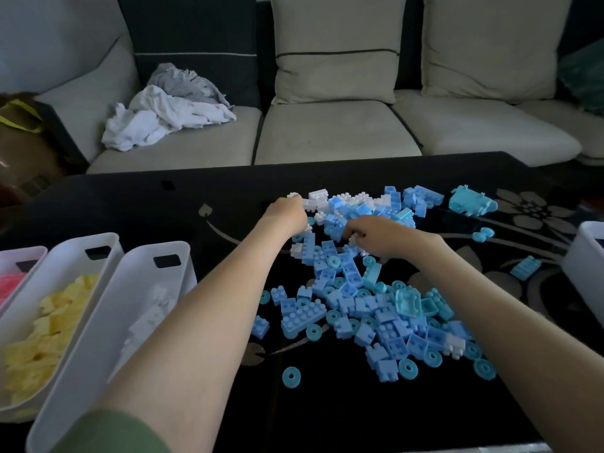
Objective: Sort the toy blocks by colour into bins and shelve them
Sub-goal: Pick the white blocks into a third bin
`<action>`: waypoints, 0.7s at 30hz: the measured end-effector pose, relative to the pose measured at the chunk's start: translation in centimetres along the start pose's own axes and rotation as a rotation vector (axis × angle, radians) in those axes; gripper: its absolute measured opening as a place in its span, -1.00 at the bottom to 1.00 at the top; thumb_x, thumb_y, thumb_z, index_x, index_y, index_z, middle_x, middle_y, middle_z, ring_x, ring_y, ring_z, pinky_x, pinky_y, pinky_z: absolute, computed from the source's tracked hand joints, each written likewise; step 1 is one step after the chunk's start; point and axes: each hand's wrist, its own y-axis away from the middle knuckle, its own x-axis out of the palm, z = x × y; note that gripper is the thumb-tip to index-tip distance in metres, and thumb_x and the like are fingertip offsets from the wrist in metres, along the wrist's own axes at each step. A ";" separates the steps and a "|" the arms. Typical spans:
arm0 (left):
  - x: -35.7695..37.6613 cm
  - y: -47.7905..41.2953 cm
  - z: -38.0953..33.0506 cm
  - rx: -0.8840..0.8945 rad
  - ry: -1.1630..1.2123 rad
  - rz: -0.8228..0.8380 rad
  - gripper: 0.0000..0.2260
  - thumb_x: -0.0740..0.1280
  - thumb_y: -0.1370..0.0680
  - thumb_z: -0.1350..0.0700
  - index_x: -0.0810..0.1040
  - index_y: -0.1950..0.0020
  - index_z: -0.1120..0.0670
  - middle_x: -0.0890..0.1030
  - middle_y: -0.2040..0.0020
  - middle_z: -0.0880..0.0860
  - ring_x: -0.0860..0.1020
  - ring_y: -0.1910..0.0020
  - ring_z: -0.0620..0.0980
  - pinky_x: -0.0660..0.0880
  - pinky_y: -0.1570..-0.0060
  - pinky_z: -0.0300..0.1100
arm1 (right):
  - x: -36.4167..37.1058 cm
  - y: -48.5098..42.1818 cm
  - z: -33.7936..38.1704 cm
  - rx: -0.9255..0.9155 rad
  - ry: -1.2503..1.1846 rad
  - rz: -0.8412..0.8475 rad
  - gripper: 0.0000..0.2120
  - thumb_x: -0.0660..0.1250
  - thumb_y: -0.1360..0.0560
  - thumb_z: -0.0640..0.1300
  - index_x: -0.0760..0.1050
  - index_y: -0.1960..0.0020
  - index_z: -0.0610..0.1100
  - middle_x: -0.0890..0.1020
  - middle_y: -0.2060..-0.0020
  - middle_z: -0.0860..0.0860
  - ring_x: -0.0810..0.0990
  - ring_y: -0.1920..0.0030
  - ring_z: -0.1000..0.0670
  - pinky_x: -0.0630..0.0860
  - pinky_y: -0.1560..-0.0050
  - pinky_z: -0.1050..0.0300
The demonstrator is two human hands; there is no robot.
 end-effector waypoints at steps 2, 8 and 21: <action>0.7 0.0 0.1 -0.001 0.033 -0.001 -0.49 0.09 -0.60 0.24 0.06 -0.55 0.07 0.48 -0.19 0.18 0.53 -0.06 0.11 0.46 0.13 -0.10 | 0.1 0.2 0.1 -0.013 0.016 0.003 -0.74 0.09 -0.61 -0.15 0.46 -0.21 -0.06 0.49 -0.14 -0.02 0.50 -0.08 -0.03 0.51 -0.06 0.06; 1.7 0.4 -0.1 -0.119 0.077 0.017 -0.65 0.11 -0.65 0.08 0.33 -0.39 0.21 0.52 -0.15 0.16 0.54 -0.05 0.09 0.44 0.13 -0.13 | -0.1 1.8 -0.3 -0.019 -0.027 0.022 -0.85 0.15 -0.61 -0.12 0.44 -0.13 -0.08 0.47 0.00 0.04 0.46 0.03 0.03 0.33 0.06 0.18; -1.5 3.6 0.0 -0.062 0.144 0.010 -0.64 0.14 -0.64 0.11 0.33 -0.41 0.19 0.52 -0.16 0.16 0.55 -0.02 0.06 0.42 0.18 -0.17 | -2.6 4.3 2.7 -0.033 -0.125 -0.227 -0.70 0.12 -0.59 -0.22 0.38 -0.30 -0.13 0.47 -0.25 -0.08 0.49 -0.10 -0.02 0.38 -0.02 0.18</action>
